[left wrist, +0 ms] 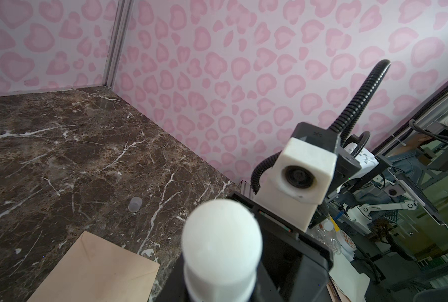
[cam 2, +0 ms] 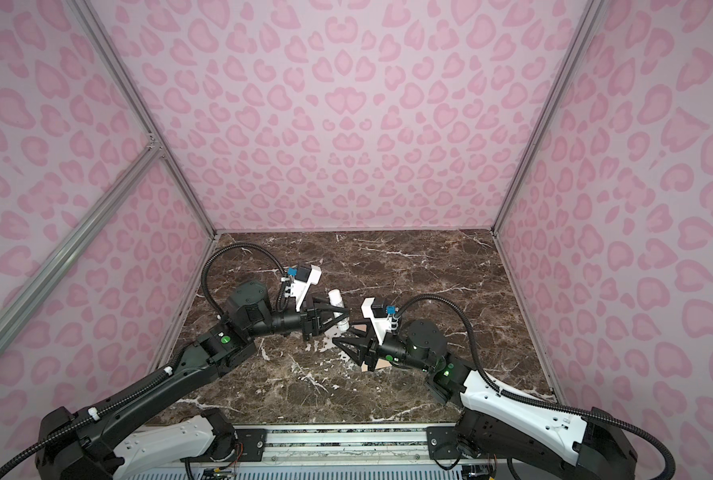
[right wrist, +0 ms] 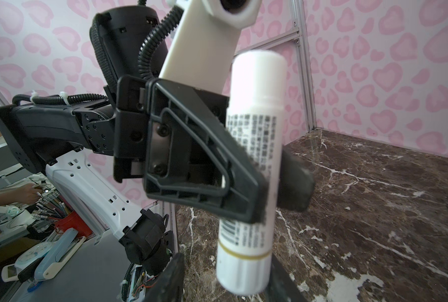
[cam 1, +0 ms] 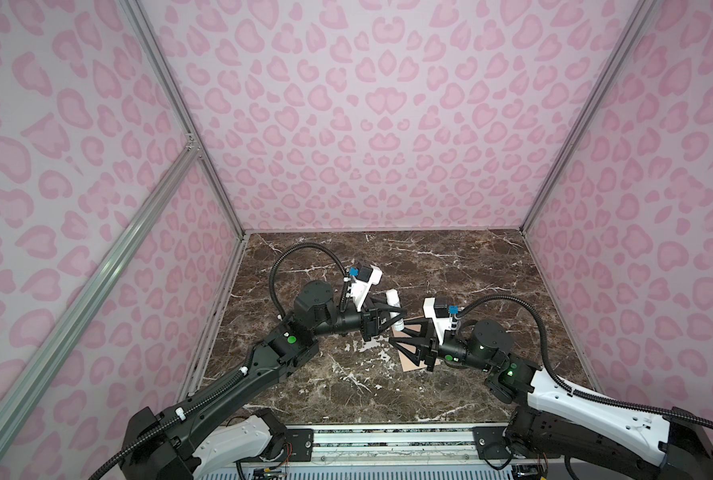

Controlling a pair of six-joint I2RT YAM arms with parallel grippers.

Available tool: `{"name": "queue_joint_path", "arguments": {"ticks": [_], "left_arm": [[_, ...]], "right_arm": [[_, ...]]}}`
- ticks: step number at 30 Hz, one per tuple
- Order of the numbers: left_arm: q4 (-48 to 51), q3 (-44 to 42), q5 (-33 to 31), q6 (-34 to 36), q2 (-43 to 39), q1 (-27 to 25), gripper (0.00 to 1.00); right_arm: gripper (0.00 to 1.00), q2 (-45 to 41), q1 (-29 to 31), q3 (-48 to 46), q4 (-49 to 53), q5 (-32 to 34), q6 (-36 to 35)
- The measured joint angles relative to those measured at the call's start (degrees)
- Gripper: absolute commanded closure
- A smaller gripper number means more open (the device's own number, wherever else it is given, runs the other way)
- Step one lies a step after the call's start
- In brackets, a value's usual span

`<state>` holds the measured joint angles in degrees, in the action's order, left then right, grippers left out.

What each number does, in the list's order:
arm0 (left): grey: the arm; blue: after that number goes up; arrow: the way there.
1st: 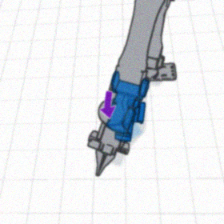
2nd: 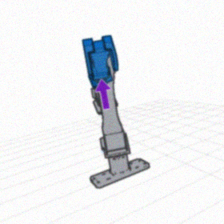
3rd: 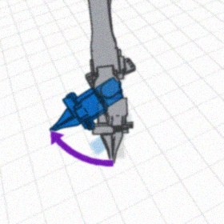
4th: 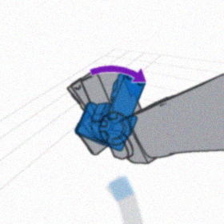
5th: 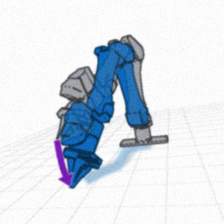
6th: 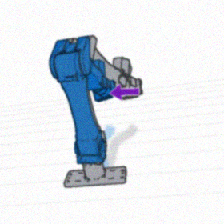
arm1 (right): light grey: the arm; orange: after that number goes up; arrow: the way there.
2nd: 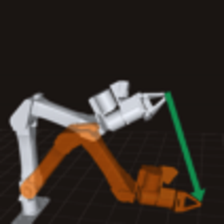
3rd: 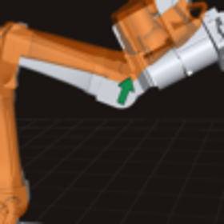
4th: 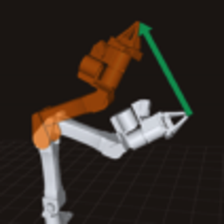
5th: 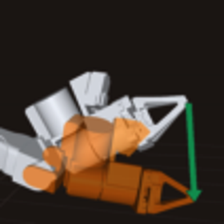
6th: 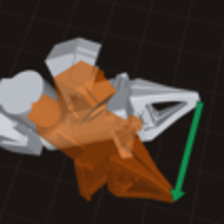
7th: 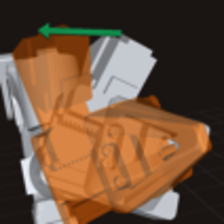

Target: Place the letter into the envelope and seal it

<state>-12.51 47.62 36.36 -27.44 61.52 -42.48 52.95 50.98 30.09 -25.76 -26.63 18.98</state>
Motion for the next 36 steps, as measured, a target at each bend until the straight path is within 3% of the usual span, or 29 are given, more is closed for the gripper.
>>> {"name": "queue_joint_path", "arguments": {"ticks": [16,22,29,36], "left_arm": [[-1.11,-1.11,0.7,0.9,-0.26,0.0,0.84],[-1.03,-1.31,-1.81,1.09,-0.22,-0.09,0.85],[-0.85,-2.64,-9.27,1.05,-0.52,-0.46,0.9],[1.29,-2.34,-16.04,0.0,0.26,-1.55,0.96]], "right_arm": [[0.77,0.42,-2.14,1.66,1.68,-1.86,0.0],[0.81,0.81,-2.05,2.03,2.27,0.5,0.02],[0.83,2.25,2.14,3.67,5.51,11.26,-2.34],[0.87,6.27,13.31,5.92,6.56,36.09,-8.09]]}}
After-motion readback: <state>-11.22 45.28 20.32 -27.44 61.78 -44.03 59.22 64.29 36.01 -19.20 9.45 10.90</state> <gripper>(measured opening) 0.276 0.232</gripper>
